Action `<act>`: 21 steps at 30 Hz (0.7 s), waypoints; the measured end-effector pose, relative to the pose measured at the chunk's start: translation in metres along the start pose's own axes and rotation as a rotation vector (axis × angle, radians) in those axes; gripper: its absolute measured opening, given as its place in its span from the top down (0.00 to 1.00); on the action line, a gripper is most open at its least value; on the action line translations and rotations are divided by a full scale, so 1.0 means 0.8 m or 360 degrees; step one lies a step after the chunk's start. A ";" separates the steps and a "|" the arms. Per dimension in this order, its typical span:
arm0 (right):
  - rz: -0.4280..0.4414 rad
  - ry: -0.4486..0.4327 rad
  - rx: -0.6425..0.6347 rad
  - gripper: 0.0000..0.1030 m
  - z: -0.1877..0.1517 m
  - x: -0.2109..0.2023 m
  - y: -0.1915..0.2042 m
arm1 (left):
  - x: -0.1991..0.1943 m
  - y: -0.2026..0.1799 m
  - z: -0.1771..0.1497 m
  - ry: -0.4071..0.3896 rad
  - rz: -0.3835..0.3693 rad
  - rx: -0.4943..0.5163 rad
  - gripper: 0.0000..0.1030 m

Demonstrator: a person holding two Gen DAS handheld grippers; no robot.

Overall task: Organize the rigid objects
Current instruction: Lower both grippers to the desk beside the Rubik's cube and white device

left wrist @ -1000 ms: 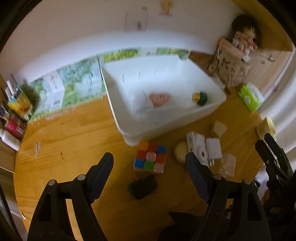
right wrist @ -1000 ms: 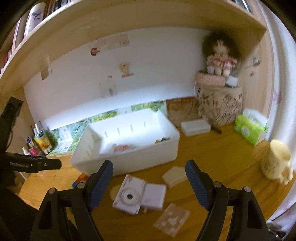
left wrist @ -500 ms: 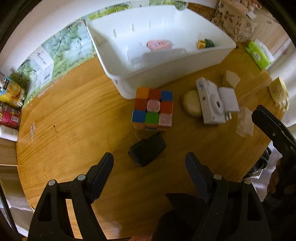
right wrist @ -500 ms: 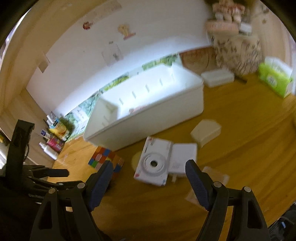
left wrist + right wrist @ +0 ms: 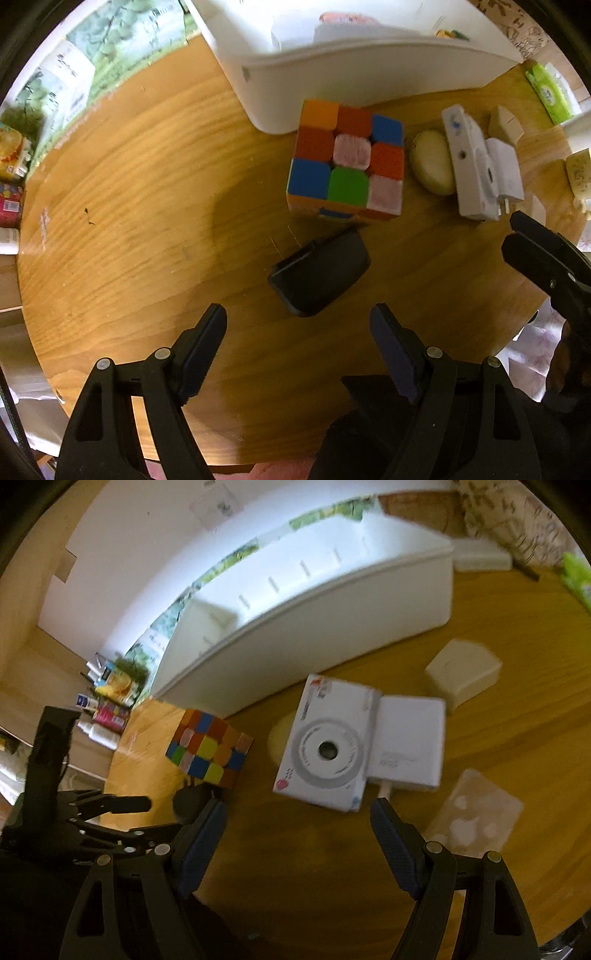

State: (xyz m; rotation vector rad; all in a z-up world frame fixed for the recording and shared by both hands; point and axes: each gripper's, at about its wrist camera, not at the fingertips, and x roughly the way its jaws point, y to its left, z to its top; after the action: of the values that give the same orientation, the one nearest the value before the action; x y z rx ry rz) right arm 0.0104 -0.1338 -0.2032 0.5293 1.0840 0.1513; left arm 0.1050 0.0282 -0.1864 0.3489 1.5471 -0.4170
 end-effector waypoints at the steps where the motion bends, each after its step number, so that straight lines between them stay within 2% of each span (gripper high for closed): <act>1: 0.0012 0.0025 0.0008 0.22 0.001 0.004 -0.001 | 0.003 0.000 0.001 0.0011 0.0000 0.0000 0.20; 6: 0.0005 0.0109 0.0040 0.22 0.004 0.016 -0.004 | 0.017 -0.001 0.009 0.0073 -0.0014 -0.0008 0.20; 14: 0.0034 0.0124 0.0158 0.22 0.018 0.025 -0.010 | 0.030 0.001 0.026 0.0151 -0.0037 -0.0011 0.20; 21: -0.0028 0.0144 0.0168 0.22 0.027 0.035 -0.008 | 0.042 0.004 0.036 0.0215 -0.0041 -0.0024 0.20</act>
State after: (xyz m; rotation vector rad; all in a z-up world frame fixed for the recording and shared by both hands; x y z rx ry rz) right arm 0.0417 -0.1364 -0.2212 0.6125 1.1892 0.1038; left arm 0.1313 0.0158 -0.2201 0.3517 1.6870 -0.4085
